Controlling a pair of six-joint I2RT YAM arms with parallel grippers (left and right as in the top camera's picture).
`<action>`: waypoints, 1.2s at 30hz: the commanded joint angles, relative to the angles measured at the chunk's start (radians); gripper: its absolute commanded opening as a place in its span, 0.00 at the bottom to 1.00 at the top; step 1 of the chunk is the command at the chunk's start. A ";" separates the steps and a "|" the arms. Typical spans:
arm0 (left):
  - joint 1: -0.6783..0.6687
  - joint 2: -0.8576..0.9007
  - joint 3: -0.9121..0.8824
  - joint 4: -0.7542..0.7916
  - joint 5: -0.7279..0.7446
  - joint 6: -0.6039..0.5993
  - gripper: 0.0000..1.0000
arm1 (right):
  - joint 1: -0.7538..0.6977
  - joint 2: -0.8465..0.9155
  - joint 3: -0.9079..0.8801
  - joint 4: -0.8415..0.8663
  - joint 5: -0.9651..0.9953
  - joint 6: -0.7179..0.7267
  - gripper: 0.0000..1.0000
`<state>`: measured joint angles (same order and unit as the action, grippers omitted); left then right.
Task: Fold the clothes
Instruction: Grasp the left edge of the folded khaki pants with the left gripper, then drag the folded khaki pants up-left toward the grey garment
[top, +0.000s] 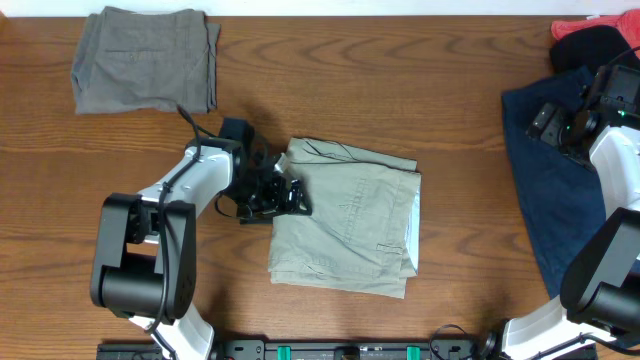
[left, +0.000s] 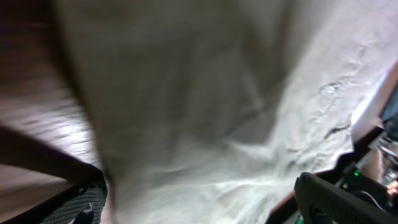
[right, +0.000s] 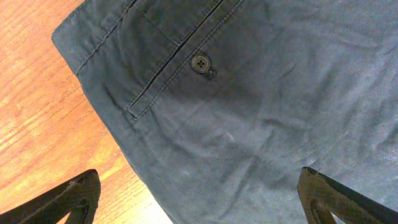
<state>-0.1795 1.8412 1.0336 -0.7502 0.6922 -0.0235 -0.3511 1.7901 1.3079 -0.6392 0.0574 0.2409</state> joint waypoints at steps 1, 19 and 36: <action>-0.040 0.050 -0.017 0.013 0.004 0.026 0.98 | -0.002 -0.023 0.010 -0.001 0.006 -0.010 0.99; -0.093 0.050 0.072 0.010 -0.452 -0.132 0.06 | -0.002 -0.023 0.010 -0.001 0.006 -0.010 0.99; 0.012 0.050 0.512 0.085 -0.766 0.084 0.06 | -0.001 -0.023 0.010 -0.001 0.006 -0.010 0.99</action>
<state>-0.1894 1.8843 1.4914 -0.6827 -0.0051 -0.0055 -0.3511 1.7901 1.3079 -0.6392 0.0574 0.2409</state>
